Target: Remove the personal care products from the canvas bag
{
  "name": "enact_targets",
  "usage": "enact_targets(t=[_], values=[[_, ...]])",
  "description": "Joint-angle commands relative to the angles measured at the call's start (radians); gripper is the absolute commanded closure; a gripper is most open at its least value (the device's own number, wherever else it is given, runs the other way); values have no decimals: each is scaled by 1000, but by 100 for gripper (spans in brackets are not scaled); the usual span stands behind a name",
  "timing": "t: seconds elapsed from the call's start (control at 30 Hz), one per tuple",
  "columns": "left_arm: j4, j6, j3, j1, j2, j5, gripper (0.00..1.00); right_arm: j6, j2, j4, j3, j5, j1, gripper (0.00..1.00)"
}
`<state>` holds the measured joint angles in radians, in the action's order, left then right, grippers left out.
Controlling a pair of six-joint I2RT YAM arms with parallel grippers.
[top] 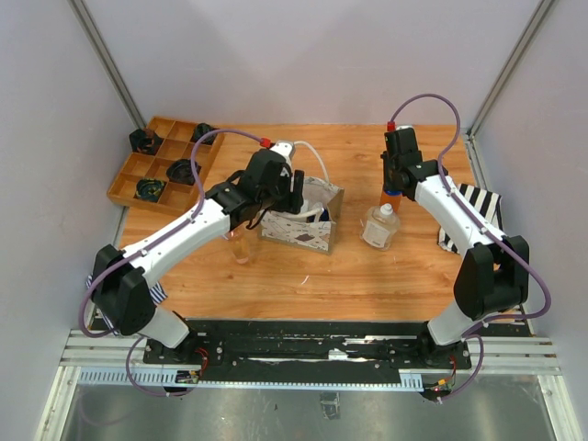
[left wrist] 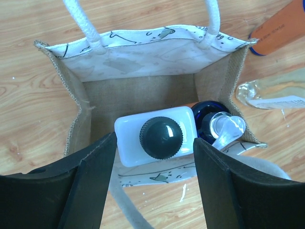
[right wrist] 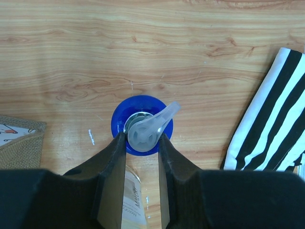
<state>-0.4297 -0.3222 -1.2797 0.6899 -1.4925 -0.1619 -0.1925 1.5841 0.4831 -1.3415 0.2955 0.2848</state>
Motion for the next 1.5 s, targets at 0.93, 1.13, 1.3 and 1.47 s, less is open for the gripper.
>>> enact_targets(t=[0.93,1.13,1.3,1.47], values=[[-90,-63,-97,77,-133,-7,27,-45,-151,47,34,-64,-6,30],[-140,-73,-130,113,-170,-85,26,-42,-229,87,17,-84,21,32],[-163,-87,-130,117,-171,-128,23,-44,-280,115,12,-90,27,31],[-173,-95,-125,117,-190,-130,18,-46,-316,129,16,-96,28,31]])
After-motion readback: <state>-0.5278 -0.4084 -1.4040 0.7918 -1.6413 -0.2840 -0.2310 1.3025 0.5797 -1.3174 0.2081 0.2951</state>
